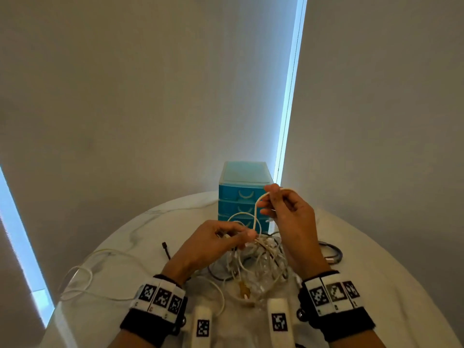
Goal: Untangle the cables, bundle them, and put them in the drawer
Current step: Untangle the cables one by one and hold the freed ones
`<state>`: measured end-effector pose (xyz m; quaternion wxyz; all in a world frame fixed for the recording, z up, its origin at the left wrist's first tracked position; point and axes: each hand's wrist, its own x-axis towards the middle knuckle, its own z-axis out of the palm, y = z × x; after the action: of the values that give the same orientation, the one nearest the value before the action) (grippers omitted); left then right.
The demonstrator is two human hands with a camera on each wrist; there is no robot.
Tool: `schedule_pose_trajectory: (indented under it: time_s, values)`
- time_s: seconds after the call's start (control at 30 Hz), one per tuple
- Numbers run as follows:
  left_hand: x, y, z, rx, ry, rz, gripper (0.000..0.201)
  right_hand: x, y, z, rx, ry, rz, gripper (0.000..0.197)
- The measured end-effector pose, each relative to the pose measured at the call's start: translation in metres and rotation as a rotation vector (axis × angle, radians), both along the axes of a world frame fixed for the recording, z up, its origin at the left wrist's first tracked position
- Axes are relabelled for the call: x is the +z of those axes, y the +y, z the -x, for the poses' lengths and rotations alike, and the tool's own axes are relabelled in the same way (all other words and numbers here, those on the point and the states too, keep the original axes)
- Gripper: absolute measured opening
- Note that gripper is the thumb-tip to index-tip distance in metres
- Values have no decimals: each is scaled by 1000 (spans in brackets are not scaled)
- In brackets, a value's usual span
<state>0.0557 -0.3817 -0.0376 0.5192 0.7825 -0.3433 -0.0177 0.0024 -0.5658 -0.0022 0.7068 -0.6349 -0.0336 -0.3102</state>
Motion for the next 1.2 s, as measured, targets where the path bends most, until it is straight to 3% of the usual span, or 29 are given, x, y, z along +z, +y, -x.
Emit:
schedule_pose_trajectory:
  time_s: [0.1, 0.2, 0.27, 0.37, 0.43, 0.53, 0.63, 0.7, 0.77, 0.93, 1.1, 1.2]
  values:
    - [-3, 1, -2, 45, -47, -16, 20, -21, 0, 3, 86, 143, 68, 27]
    - [-5, 1, -3, 36, -90, -36, 17, -33, -8, 3, 17, 279, 349, 23]
    - [-6, -1, -3, 43, -109, -45, 19, -35, -11, 4, 3, 251, 412, 23]
    - [-8, -3, -5, 77, -83, -11, 21, -31, -13, 5, -161, 70, 437, 18]
    - [-7, -2, -6, 98, -38, 20, 18, -22, -12, 8, -188, -64, 237, 10]
    - [-10, 2, -10, 112, -20, -42, 16, 4, -26, 18, -108, -242, -277, 12]
    - [-14, 2, -11, 111, 26, 12, 24, 9, -38, 22, 43, -238, -517, 21]
    - [-11, -1, -8, 63, -10, 26, 41, 0, -31, 18, 121, -154, -505, 22]
    - [-5, -5, 1, 23, -18, 44, 46, -8, -19, 13, 188, -84, -433, 24]
    - [-4, -13, 5, 102, -72, 157, 16, -10, -2, 11, 280, -73, -279, 26]
    - [-1, -8, 12, -96, 175, 135, 27, -16, -6, 8, 215, -60, -257, 30]
    - [-3, -7, 10, -100, 121, 136, 25, -16, -9, 10, 221, -34, -263, 32]
